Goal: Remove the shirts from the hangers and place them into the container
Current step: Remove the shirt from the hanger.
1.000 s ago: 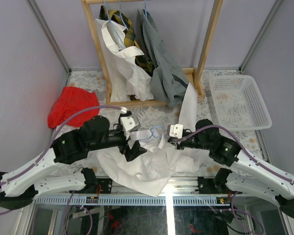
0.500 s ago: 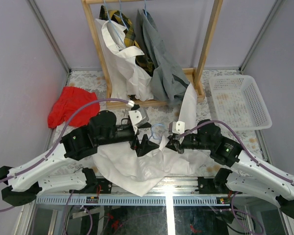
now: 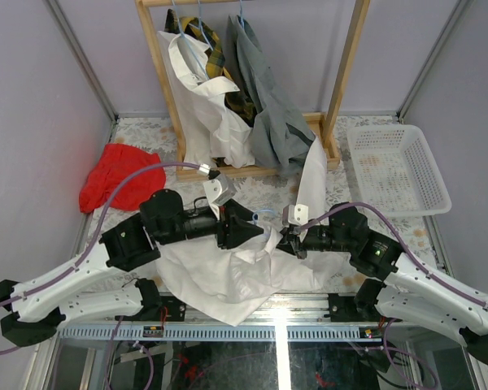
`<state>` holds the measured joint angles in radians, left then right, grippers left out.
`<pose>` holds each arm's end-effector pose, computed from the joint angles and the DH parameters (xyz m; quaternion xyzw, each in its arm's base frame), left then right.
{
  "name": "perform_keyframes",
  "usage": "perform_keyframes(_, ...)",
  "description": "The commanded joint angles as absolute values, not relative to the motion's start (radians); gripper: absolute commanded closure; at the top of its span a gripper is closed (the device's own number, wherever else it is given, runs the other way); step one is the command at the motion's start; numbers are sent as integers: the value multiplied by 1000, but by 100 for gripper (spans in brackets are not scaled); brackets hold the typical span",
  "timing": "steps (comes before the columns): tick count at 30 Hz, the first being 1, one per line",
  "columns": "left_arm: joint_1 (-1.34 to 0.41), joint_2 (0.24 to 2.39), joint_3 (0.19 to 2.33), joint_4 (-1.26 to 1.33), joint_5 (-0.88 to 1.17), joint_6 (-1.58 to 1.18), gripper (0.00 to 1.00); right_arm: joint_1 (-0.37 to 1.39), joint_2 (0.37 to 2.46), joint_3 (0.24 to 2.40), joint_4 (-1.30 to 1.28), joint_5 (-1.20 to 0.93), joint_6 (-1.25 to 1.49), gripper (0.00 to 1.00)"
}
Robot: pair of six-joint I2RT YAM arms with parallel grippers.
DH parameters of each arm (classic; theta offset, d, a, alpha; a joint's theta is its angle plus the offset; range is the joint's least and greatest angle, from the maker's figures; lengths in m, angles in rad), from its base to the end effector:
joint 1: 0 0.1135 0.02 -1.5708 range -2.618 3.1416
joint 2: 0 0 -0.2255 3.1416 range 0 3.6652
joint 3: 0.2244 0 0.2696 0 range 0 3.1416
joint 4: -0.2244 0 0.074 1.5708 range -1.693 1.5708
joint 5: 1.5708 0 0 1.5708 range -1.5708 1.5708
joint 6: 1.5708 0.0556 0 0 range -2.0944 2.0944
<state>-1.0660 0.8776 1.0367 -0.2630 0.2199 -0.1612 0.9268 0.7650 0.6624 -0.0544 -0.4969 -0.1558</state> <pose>0.1120 -0.2277 0.3745 0.3888 0.6320 -0.4498 0.4971 0.1267 0.2129 0.2832 -0.5166 0.5494 0.4100 0.5130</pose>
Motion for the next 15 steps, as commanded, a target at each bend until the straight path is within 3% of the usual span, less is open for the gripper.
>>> perform_keyframes(1,-1068,894,1027,-163,234,-190,57,927,745,670,51,-549,-118,100)
perform_keyframes(3,-1068,908,1023,-145,258,-196,62,928,747,671,47,-552,-116,100)
perform_keyframes(7,-1069,928,1029,-148,254,-196,93,927,740,667,46,-550,-104,100)
perform_keyframes(9,-1068,926,1032,-163,244,-185,99,927,729,668,45,-521,-92,95)
perform_keyframes(11,-1069,919,1034,-178,226,-170,99,927,713,671,39,-442,-55,72)
perform_keyframes(13,-1068,909,1037,-204,184,-149,100,927,696,680,22,-341,-17,40)
perform_keyframes(15,-1069,900,1046,-244,141,-117,99,927,674,690,4,-300,-2,24)
